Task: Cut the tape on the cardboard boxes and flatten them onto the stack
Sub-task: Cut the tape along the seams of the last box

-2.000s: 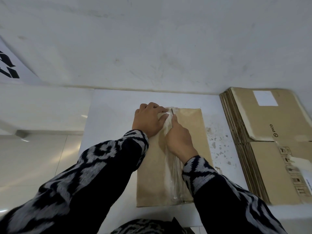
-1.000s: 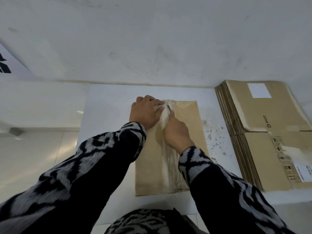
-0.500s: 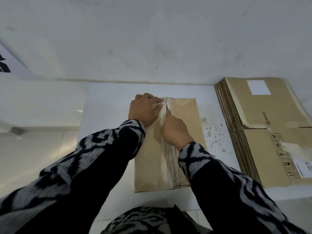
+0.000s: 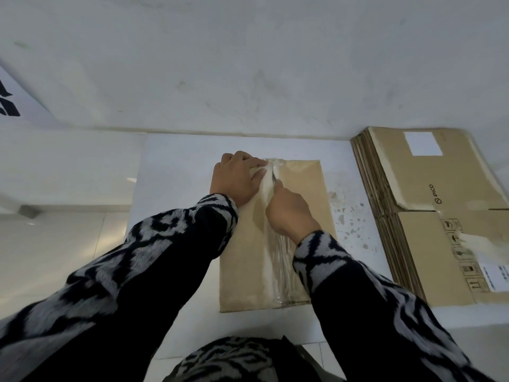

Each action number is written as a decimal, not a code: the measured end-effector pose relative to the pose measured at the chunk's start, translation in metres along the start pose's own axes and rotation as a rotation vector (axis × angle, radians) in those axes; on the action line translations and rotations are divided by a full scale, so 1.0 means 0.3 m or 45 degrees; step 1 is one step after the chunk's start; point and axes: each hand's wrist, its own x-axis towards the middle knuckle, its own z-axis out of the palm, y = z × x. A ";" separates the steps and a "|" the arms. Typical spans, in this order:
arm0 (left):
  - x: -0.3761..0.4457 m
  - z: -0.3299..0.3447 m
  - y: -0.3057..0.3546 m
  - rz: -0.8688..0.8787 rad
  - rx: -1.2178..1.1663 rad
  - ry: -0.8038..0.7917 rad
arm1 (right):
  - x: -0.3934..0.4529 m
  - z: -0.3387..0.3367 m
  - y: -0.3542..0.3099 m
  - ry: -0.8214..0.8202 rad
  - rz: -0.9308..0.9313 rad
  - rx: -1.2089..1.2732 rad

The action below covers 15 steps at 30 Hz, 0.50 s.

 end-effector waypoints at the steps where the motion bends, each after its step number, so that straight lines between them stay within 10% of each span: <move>1: -0.002 0.000 0.001 0.000 0.002 0.002 | 0.001 -0.007 -0.005 -0.012 0.009 -0.007; 15: -0.002 -0.003 0.000 -0.006 -0.012 0.000 | -0.026 -0.019 0.055 -0.122 -0.053 0.176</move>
